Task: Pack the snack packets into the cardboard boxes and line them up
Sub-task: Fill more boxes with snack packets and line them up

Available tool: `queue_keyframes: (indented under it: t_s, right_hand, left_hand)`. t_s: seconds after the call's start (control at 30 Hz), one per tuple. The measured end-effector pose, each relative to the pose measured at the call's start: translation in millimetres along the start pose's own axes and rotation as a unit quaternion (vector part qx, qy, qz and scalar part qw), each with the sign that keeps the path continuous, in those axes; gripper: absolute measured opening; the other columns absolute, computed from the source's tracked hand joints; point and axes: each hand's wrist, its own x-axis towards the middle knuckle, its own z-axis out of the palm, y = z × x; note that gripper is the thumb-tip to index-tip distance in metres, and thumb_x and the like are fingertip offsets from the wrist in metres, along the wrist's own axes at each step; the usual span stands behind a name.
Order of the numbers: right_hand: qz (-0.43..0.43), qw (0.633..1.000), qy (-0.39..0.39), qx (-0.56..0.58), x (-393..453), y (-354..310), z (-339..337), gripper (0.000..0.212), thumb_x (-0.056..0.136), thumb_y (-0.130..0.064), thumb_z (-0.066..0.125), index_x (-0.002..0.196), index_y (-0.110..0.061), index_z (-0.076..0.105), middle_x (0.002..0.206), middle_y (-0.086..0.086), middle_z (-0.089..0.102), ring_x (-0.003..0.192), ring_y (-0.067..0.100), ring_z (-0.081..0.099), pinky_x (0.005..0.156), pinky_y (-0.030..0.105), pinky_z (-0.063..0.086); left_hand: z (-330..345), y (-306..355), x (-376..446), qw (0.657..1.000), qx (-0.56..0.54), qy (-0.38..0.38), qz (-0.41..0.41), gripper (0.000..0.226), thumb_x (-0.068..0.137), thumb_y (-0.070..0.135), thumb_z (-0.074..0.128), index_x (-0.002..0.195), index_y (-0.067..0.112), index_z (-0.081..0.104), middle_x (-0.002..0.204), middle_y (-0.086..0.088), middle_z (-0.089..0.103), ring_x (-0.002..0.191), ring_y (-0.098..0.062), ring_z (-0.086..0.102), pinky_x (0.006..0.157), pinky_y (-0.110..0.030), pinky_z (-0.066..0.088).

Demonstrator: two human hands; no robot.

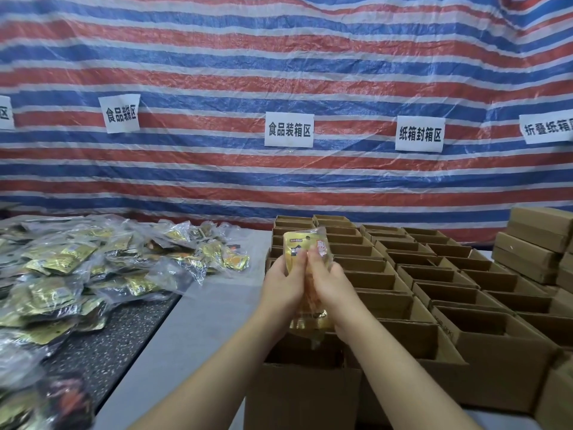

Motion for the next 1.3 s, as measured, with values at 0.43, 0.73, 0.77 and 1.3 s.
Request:
queue_keyframes:
  t_s: [0.43, 0.73, 0.77, 1.3]
  right_hand:
    - [-0.051, 0.990, -0.130, -0.009, 14.2, 24.5, -27.3, 0.035, 0.078, -0.048, 0.081, 0.107, -0.046, 0.063, 0.101, -0.010, 0.074, 0.098, 0.016, 0.068, 0.082, 0.036, 0.051]
    - [-0.049, 0.882, -0.343, -0.320, 29.1, 29.4, -40.9, 0.068, 0.062, -0.059, 0.087, 0.113, -0.068, 0.044, 0.115, -0.025, 0.063, 0.101, -0.009, 0.063, 0.085, 0.019, 0.050]
    - [-0.029, 0.867, -0.365, -0.339, 30.8, 31.7, -38.0, 0.066, 0.066, -0.056, 0.086, 0.119, -0.060, 0.047, 0.118, -0.019, 0.065, 0.102, -0.005, 0.065, 0.091, 0.025, 0.053]
    - [0.139, 0.661, -0.474, -0.565, 31.7, 36.7, 2.0, 0.055, 0.097, -0.056, 0.056, 0.134, -0.016, 0.055, 0.117, 0.002, 0.063, 0.106, 0.020, 0.063, 0.085, 0.031, 0.053]
  left_hand:
    - [-20.5, 10.9, 7.7, 0.993, 0.048, -0.051, -0.090, 0.067, 0.105, 0.052, 0.012, 0.101, 0.019, 0.071, 0.112, -0.011, 0.071, 0.115, -0.027, 0.061, 0.105, -0.044, 0.043]
    - [-95.6, -60.5, -6.5, 0.941, 0.311, -0.049, -0.122, 0.017, 0.102, 0.027, 0.047, 0.105, 0.022, 0.063, 0.098, 0.006, 0.064, 0.085, -0.004, 0.056, 0.072, -0.021, 0.043]
    - [-96.0, -67.8, -10.6, 0.943, 0.296, -0.063, -0.137, 0.019, 0.102, 0.026, 0.046, 0.102, 0.021, 0.065, 0.096, 0.005, 0.065, 0.082, -0.005, 0.056, 0.071, -0.019, 0.044]
    - [-92.7, -84.3, -25.0, 0.945, 0.299, -0.047, -0.126, 0.036, 0.104, 0.033, 0.039, 0.077, 0.019, 0.059, 0.073, 0.003, 0.054, 0.068, -0.008, 0.048, 0.061, -0.021, 0.038]
